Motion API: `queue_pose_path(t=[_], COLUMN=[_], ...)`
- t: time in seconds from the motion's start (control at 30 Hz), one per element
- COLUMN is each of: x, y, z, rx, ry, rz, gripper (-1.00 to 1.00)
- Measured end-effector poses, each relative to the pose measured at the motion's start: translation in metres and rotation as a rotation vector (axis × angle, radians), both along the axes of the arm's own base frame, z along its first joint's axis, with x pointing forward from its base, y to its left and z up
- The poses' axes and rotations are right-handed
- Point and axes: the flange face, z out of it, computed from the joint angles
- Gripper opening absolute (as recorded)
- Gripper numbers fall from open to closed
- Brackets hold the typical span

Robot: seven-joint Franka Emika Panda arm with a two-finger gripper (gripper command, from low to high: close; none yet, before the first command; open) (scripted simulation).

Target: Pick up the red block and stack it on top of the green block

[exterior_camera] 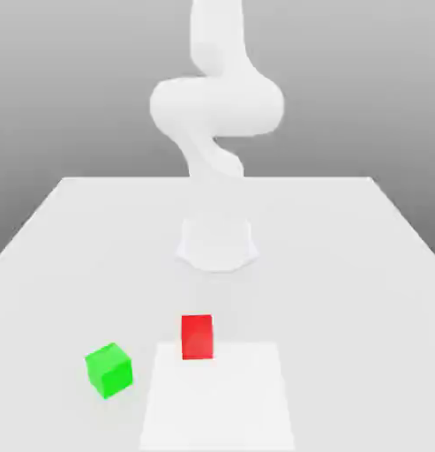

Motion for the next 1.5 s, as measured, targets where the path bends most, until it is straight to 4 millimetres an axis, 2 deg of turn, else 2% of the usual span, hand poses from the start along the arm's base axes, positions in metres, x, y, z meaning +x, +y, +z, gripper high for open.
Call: queue_pose_path(t=[0.13,0.23,0.3,0.43,0.57,0.6,0.67,0.8,0.83,1.07,1.33,1.4,1.5], x=[0.032,0.039,0.037,0.011,-0.036,-0.044,-0.050,-0.055,-0.056,-0.056,-0.055,-0.046,-0.022], y=[-0.004,-0.010,-0.015,-0.024,-0.031,-0.032,-0.033,-0.033,-0.033,-0.032,-0.033,-0.046,-0.087], z=[-0.099,-0.174,-0.225,-0.326,-0.428,-0.450,-0.475,-0.508,-0.515,-0.515,-0.460,-0.449,-0.434], rx=[-0.028,-0.039,-0.042,-0.037,-0.018,-0.015,-0.013,-0.012,-0.012,-0.012,-0.012,0.016,0.087], ry=[0.148,0.258,0.334,0.496,0.669,0.696,0.716,0.723,0.723,0.724,0.724,0.723,0.718], rz=[0.010,0.018,0.023,0.037,0.054,0.056,0.058,0.059,0.060,0.061,0.059,0.002,-0.164], gripper=[0.00,0.00,0.00,0.00,0.00,0.00,0.00,0.00,-1.00,-1.00,-1.00,-1.00,-1.00])
